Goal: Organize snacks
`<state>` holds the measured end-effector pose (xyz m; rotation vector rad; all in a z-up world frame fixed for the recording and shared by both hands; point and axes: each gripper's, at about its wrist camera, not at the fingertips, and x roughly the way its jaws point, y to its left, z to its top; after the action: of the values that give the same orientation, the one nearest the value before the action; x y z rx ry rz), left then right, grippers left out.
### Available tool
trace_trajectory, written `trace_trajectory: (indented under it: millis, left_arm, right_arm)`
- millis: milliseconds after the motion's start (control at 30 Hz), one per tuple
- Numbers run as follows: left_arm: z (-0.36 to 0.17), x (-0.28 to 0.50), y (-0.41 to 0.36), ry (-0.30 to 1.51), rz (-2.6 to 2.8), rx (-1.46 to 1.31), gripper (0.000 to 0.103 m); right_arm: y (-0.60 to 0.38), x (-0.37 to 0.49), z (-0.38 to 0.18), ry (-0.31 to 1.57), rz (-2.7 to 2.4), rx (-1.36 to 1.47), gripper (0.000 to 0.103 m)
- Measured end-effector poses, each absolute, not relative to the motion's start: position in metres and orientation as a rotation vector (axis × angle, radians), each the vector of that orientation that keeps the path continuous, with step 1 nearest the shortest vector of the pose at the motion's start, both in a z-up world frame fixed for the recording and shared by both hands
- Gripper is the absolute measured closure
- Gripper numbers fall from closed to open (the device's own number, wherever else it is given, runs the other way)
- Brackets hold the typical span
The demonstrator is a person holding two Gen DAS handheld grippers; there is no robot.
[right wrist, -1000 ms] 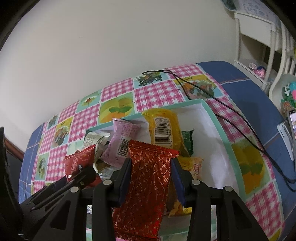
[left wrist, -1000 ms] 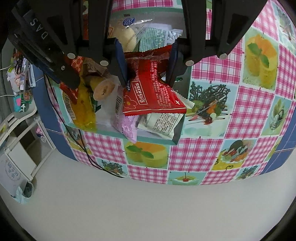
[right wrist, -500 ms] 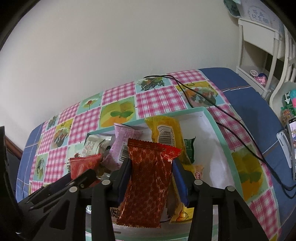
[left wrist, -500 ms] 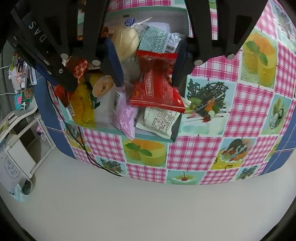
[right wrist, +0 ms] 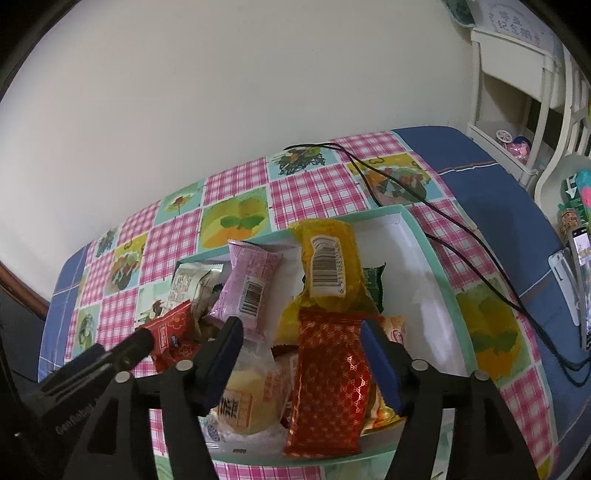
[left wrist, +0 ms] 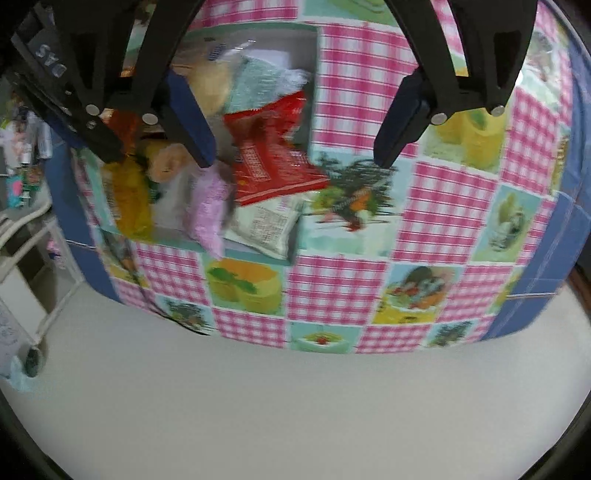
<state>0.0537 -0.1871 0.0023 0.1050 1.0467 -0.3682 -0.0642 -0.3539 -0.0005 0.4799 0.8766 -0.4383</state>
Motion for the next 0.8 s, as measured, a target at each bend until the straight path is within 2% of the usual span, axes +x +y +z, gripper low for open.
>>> trace_trajectory:
  millis: [267, 333, 533, 800]
  left_arm:
    - [-0.001, 0.061, -0.166, 1.001, -0.189, 0.224, 0.011]
    - [-0.002, 0.061, -0.163, 1.000, -0.161, 0.239, 0.011]
    - [-0.004, 0.059, -0.154, 1.007, -0.071, 0.310, 0.011]
    - [-0.007, 0.050, -0.139, 1.018, -0.031, 0.354, 0.011]
  right_arm:
    - [-0.347, -0.061, -0.004, 0.908, -0.428, 0.455, 0.021]
    - [-0.346, -0.061, -0.005, 0.912, -0.427, 0.454, 0.010]
    - [-0.338, -0.061, -0.006, 0.917, -0.425, 0.436, 0.001]
    - [-0.328, -0.070, -0.008, 0.911, -0.420, 0.451, 0.000]
